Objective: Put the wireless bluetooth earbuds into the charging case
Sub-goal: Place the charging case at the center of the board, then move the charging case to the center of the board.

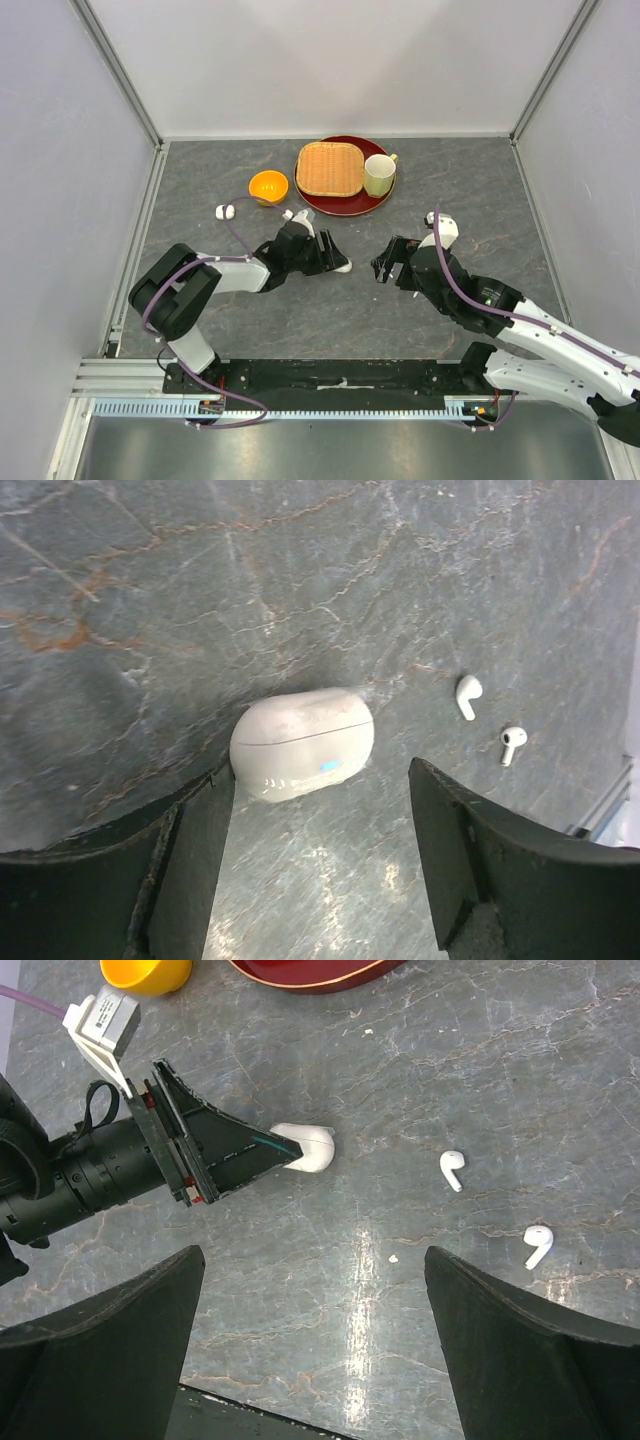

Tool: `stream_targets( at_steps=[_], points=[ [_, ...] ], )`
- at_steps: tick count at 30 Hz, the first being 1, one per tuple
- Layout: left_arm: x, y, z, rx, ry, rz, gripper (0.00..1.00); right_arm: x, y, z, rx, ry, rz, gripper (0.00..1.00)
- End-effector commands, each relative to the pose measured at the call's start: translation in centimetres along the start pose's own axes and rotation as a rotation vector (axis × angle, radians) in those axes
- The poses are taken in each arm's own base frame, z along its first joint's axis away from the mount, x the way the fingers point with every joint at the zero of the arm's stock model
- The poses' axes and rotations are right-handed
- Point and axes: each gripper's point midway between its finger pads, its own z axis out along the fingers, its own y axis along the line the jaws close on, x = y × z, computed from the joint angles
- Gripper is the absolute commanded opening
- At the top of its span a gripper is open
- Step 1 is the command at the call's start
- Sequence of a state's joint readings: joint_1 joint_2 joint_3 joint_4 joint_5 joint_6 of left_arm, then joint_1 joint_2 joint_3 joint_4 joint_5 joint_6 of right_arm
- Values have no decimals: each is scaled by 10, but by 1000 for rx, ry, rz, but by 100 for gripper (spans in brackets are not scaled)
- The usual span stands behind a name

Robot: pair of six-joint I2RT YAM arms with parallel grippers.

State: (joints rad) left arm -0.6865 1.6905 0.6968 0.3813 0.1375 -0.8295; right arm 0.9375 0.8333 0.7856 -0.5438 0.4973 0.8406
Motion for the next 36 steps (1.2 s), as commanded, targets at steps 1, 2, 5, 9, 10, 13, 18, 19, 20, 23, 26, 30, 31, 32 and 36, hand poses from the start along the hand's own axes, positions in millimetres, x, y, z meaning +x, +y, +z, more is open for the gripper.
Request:
stream_targets(
  at_steps=[1, 2, 5, 9, 10, 13, 18, 19, 20, 23, 26, 30, 31, 32, 36],
  points=[
    [-10, 15, -15, -91, -41, 84, 80, 0, -1, 0, 2, -2, -11, 98],
    [-12, 18, -17, -111, -48, 103, 80, -1, -1, 1, 2, -2, -11, 98],
    [-20, 15, -27, -123, -68, 146, 81, -1, 0, 1, 0, -4, -12, 98],
    [-41, 19, -50, -185, -164, 186, 81, 1, 0, 2, 3, 3, -16, 98],
    [-47, 18, -57, -192, -193, 207, 81, 1, -1, 3, 5, 5, -17, 98],
    [-71, 17, -83, -242, -297, 269, 81, 3, 1, 3, -5, 13, -28, 98],
    [-114, 28, -129, -411, -468, 348, 87, 3, 3, 5, -9, 13, -32, 98],
    [-121, 32, -136, -449, -488, 382, 94, 2, 5, 5, -12, 15, -32, 98],
    [-128, 43, -147, -531, -515, 393, 97, 2, 6, 6, -14, 15, -33, 98],
    [-147, 65, -169, -626, -506, 408, 97, 3, 7, 6, -15, 20, -42, 98],
    [-166, 87, -183, -624, -459, 371, 97, 3, 7, 7, -14, 19, -47, 98],
    [-191, 119, -204, -699, -485, 327, 98, 5, 7, 9, -10, 27, -56, 98],
    [-196, 122, -204, -706, -476, 356, 98, 4, 8, 9, -14, 25, -55, 98],
    [-200, 125, -203, -714, -468, 357, 98, 5, 9, 10, -15, 31, -57, 98],
    [-213, 155, -199, -790, -342, 351, 100, 4, 11, 10, -20, 33, -67, 98]
  ],
)
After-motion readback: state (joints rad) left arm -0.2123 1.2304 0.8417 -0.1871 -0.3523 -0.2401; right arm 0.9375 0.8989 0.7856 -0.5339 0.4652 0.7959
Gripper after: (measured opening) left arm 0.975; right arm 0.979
